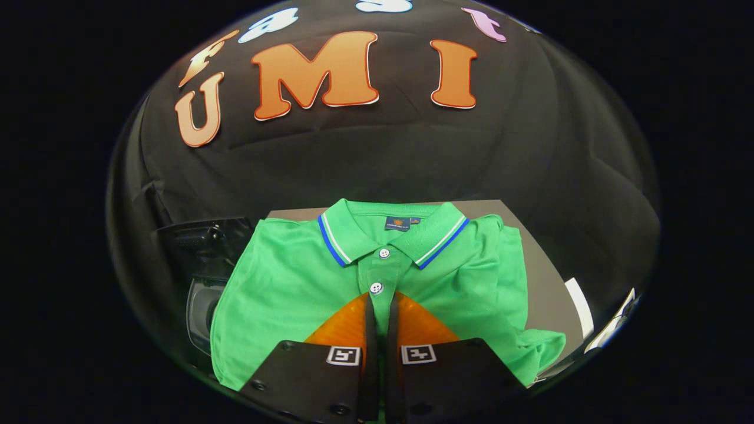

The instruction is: Put the clothes into the washing machine and then close the washing machine lid.

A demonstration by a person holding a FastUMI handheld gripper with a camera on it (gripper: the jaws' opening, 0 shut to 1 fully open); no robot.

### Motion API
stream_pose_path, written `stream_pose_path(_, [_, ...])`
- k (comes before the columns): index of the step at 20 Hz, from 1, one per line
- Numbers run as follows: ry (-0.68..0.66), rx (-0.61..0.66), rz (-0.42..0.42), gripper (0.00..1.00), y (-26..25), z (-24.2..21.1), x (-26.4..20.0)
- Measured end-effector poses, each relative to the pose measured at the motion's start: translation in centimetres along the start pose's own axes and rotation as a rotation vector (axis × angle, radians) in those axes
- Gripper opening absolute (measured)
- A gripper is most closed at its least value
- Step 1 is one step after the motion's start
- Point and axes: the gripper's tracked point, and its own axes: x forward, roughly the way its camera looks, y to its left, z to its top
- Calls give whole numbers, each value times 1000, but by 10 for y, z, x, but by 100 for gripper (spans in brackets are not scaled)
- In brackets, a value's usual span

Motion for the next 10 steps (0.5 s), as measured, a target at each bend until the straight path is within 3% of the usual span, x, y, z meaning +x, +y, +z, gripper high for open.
stream_pose_path(10, [-247,70,40,12,33,51,-90])
